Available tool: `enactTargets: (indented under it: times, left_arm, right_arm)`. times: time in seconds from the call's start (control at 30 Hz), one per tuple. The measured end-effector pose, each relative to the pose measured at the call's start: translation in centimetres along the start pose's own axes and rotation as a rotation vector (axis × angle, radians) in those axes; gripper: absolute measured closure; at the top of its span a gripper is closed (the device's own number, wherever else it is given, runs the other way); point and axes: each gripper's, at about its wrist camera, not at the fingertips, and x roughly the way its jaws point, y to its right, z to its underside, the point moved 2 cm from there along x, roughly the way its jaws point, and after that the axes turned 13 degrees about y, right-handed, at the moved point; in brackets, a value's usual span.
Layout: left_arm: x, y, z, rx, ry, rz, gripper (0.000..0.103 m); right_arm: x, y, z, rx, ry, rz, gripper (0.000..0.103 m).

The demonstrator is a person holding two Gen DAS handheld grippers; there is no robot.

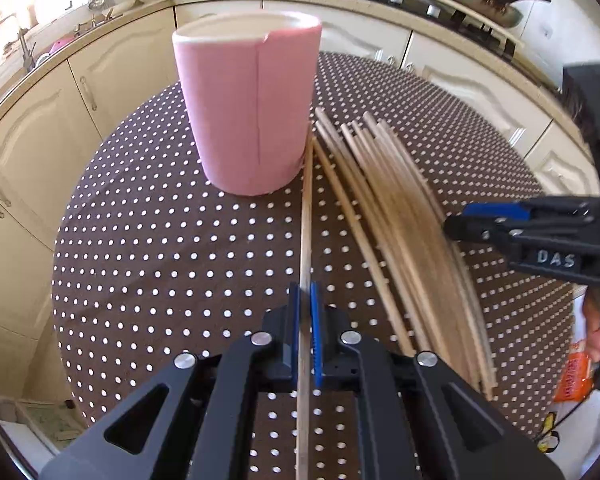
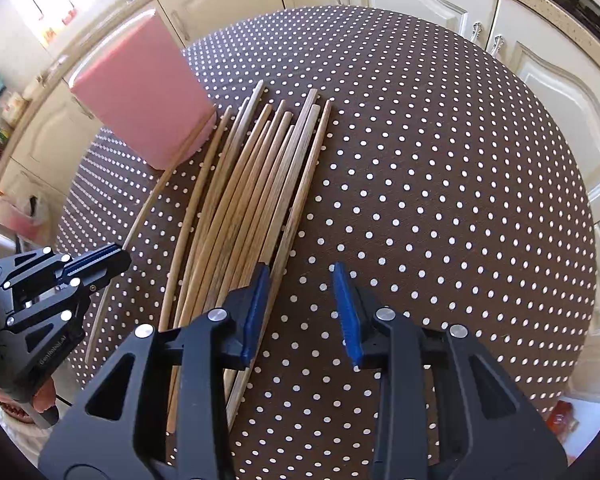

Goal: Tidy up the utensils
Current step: 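Lift the chopstick with the right gripper and carry it over the pink cup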

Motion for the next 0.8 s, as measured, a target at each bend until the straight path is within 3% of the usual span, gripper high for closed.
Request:
enactTargets:
  times: [0.33, 0.47, 0.6, 0.8]
  left_arm:
    - [2.1, 1.7, -2.0, 0.087, -0.089, -0.08, 0.096]
    - [2.4, 1.5, -2.9, 0.067, -0.146, -0.055, 0.096]
    - [2.8, 0.7, -3.2, 0.068, -0.181, -0.044, 0.097]
    - [3.3, 1.6, -4.1, 0.04, -0.133, 0.001, 0.098]
  right_arm:
    - [2.8, -1.7, -2.5, -0.117, -0.151, 0.079, 0.07]
    - [3.1, -2.0, -2.9, -0.12, -0.204, 0.064, 0.081]
    - [2.9, -1.6, -2.5, -0.132, -0.203, 0.091, 0.094]
    - [1.7, 1.0, -1.8, -0.044, -0.143, 0.027, 0.097]
